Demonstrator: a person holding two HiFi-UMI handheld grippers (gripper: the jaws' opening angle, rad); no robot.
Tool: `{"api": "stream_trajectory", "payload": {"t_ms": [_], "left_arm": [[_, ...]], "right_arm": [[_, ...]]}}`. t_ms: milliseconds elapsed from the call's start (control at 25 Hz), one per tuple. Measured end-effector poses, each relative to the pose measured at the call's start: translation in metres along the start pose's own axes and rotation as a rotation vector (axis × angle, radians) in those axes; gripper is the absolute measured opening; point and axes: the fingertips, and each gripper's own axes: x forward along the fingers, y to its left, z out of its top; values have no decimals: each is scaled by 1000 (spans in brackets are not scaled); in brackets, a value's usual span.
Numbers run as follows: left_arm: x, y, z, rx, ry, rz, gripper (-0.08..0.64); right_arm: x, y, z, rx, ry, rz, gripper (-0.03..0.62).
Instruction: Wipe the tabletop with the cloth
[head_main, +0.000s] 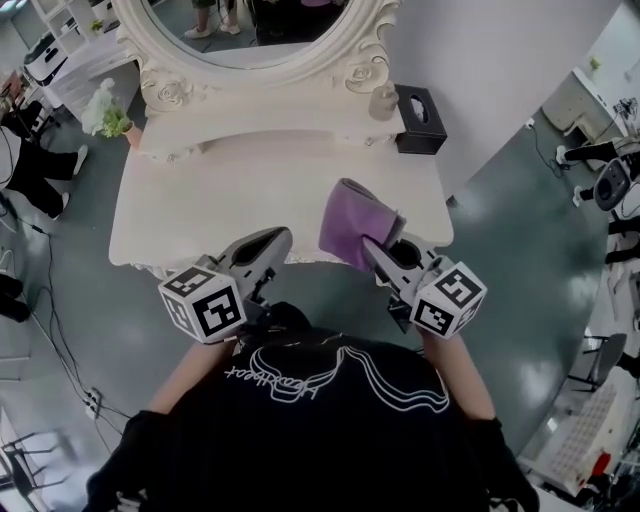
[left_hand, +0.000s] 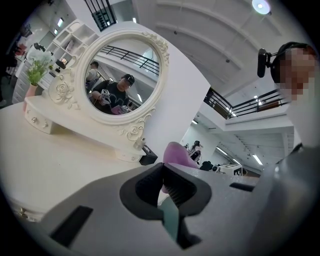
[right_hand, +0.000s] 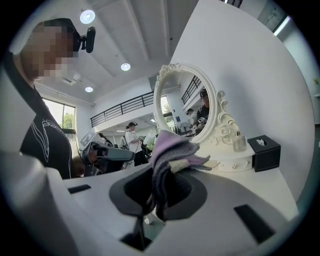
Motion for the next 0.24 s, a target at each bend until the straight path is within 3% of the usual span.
{"api": "stream_trajectory", "payload": {"t_ms": [240], "left_arm": [[-4, 4, -6, -28, 8, 0, 5]], "right_arm": [[4, 6, -3, -2, -3, 16, 49]]}}
